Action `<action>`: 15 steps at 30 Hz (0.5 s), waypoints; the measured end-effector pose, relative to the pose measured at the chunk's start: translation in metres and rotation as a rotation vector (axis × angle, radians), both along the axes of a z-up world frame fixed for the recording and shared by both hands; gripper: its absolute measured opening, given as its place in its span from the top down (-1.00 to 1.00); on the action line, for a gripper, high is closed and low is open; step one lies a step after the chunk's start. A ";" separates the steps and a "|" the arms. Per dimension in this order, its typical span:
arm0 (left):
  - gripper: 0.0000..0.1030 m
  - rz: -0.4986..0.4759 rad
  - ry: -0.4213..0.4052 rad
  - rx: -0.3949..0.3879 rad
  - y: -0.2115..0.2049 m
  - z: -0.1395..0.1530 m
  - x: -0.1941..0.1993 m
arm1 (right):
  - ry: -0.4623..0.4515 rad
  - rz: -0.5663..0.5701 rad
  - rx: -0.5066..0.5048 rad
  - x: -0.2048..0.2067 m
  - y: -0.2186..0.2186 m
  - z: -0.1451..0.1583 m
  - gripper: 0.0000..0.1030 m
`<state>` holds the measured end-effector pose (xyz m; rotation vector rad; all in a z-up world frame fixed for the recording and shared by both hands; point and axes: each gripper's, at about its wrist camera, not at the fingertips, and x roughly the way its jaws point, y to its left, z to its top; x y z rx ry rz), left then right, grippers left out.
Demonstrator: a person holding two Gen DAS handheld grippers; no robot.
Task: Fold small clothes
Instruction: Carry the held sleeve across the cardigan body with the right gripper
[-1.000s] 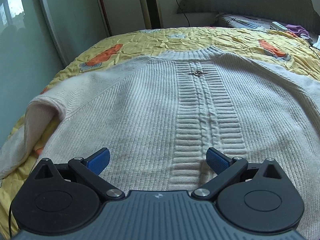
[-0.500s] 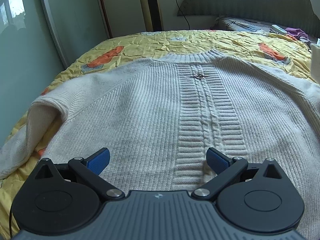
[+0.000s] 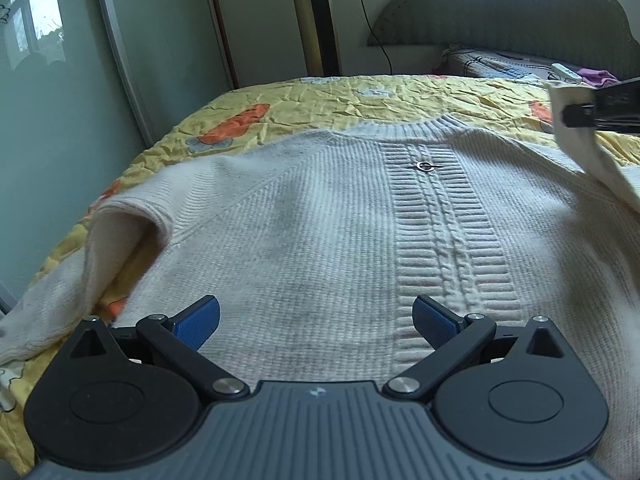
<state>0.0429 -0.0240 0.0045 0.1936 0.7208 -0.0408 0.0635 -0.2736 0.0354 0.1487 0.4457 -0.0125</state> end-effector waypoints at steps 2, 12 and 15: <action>-1.00 0.008 -0.008 0.005 0.005 0.001 -0.001 | 0.010 0.019 0.000 0.008 0.012 0.000 0.71; -1.00 0.035 -0.034 0.013 0.024 0.010 -0.005 | 0.039 0.107 0.037 0.039 0.066 -0.002 0.71; -1.00 0.039 -0.058 0.039 0.027 0.014 -0.009 | 0.044 0.146 0.033 0.050 0.087 -0.002 0.71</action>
